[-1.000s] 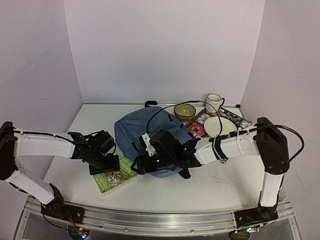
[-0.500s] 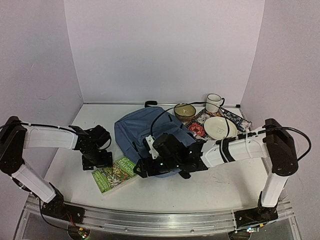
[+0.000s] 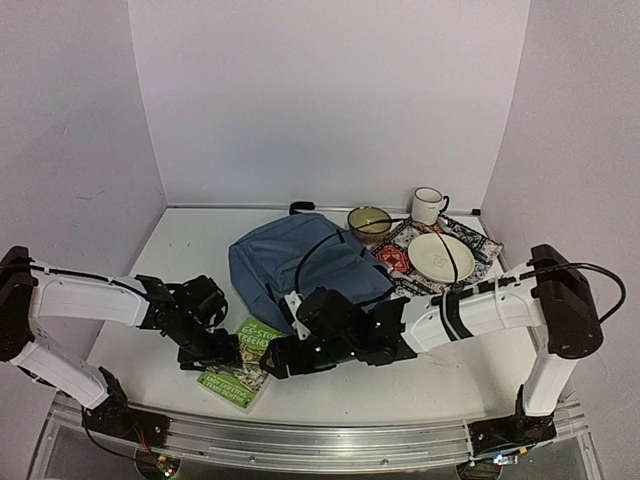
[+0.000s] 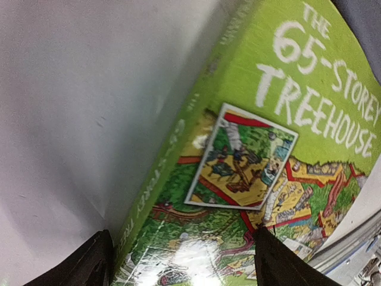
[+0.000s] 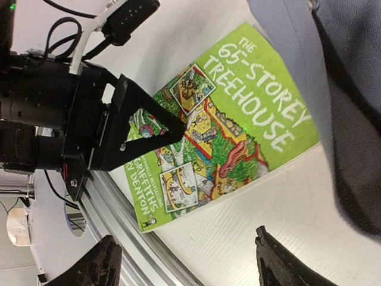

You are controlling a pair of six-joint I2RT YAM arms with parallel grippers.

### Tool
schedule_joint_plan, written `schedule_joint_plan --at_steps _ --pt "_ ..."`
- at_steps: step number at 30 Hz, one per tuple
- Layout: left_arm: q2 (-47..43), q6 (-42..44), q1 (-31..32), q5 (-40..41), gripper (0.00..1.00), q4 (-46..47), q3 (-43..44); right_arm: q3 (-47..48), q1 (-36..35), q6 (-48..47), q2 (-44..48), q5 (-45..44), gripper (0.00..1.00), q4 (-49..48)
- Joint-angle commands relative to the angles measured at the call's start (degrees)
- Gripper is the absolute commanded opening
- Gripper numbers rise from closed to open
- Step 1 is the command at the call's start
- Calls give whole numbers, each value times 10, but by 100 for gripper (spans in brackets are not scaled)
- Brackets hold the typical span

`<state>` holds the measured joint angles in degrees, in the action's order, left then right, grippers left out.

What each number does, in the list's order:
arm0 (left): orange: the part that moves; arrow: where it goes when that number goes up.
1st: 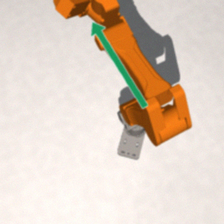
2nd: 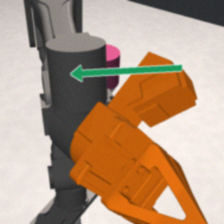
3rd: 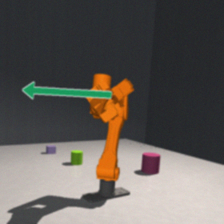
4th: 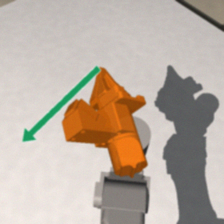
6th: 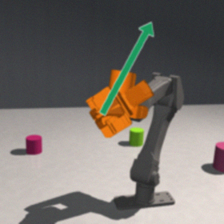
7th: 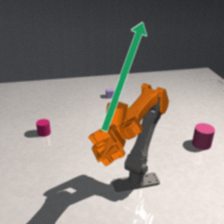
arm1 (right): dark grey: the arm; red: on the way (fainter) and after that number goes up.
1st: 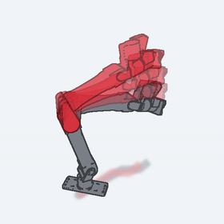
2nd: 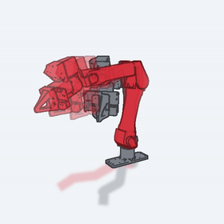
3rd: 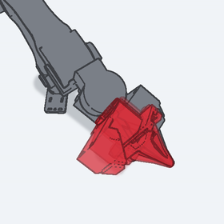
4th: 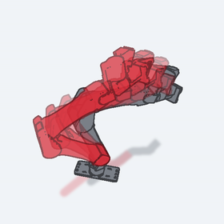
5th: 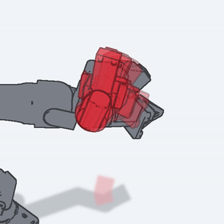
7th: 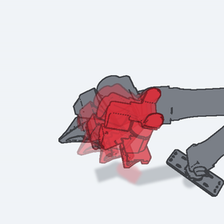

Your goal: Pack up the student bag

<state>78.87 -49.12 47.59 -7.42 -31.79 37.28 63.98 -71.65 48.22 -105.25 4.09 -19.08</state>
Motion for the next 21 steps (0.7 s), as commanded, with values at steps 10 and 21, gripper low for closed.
schedule_joint_plan --at_steps 10,21 --pt "-64 -106 30 -8 83 84 -51 -12 -2 103 -78 -5 72 -30" --pt "-41 -130 33 -97 74 205 -87 37 2 105 -130 35 62 -80"
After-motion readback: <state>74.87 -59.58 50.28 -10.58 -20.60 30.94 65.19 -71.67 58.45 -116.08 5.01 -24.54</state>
